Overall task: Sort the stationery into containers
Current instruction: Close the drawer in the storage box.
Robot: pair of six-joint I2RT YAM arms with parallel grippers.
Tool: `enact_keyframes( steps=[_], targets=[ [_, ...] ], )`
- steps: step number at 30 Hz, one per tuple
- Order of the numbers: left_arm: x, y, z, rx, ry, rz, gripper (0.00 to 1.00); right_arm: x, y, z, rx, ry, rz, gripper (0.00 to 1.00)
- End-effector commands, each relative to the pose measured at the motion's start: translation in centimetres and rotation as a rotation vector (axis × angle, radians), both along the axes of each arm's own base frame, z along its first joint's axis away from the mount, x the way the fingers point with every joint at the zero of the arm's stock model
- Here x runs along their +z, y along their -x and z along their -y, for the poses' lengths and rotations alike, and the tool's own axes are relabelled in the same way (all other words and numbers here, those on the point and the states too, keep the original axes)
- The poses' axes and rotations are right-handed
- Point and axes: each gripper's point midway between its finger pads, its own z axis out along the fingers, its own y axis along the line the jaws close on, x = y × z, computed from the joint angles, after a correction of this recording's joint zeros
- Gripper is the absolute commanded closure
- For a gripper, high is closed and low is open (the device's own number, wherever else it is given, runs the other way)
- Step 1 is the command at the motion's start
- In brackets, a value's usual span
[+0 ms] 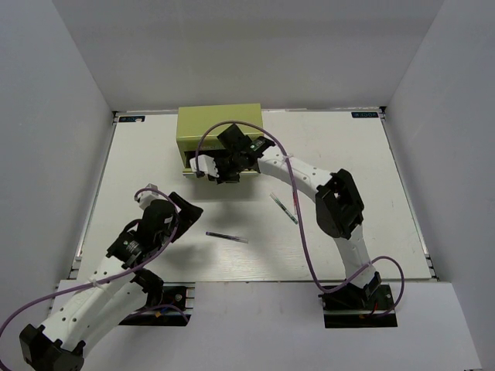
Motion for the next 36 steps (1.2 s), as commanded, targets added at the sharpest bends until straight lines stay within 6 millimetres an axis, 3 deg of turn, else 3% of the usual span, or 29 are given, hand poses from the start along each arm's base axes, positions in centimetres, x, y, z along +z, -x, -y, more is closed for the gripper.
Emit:
enact_keyframes(
  steps=[1, 4, 9, 18, 27, 32, 33, 34, 35, 36],
  targets=[
    [-0.3, 0.0, -0.1, 0.009, -0.004, -0.003, 0.14, 1.4, -4.1, -0.7, -0.166, -0.042, 0.139, 1.00],
    [-0.8, 0.0, -0.1, 0.009, -0.009, -0.011, 0.14, 1.9, -6.9, -0.4, -0.303, -0.061, 0.210, 1.00],
    [-0.8, -0.3, 0.3, 0.002, -0.002, -0.012, 0.14, 2.7, -9.5, -0.2, -0.402, -0.065, 0.303, 1.00],
    [-1.0, -0.4, 0.6, 0.005, 0.022, -0.011, 0.14, 2.2, -11.7, 0.2, -0.484, -0.041, 0.379, 1.00],
    [-1.1, -0.7, 0.8, 0.040, 0.108, 0.034, 0.14, 3.2, -13.9, 1.3, -0.581, -0.058, 0.449, 1.00],
    [-0.5, -0.9, 1.0, 0.039, 0.129, 0.065, 0.14, 2.9, -12.6, 1.4, -0.522, -0.062, 0.371, 1.00],
    [-0.7, -1.0, 1.1, 0.044, 0.137, 0.065, 0.14, 4.0, -11.6, 1.3, -0.495, -0.084, 0.345, 1.00],
    [-0.4, -1.2, 1.2, 0.044, 0.145, 0.077, 0.14, 3.6, -8.8, 0.3, -0.371, -0.107, 0.228, 1.00],
    [-0.6, -1.2, 1.2, 0.049, 0.153, 0.076, 0.14, 2.0, -6.8, 1.0, -0.323, -0.057, 0.153, 1.00],
    [-0.4, -1.3, 1.3, 0.048, 0.159, 0.084, 0.14, 3.4, -4.9, 1.9, -0.290, -0.071, 0.120, 1.00]
  ],
)
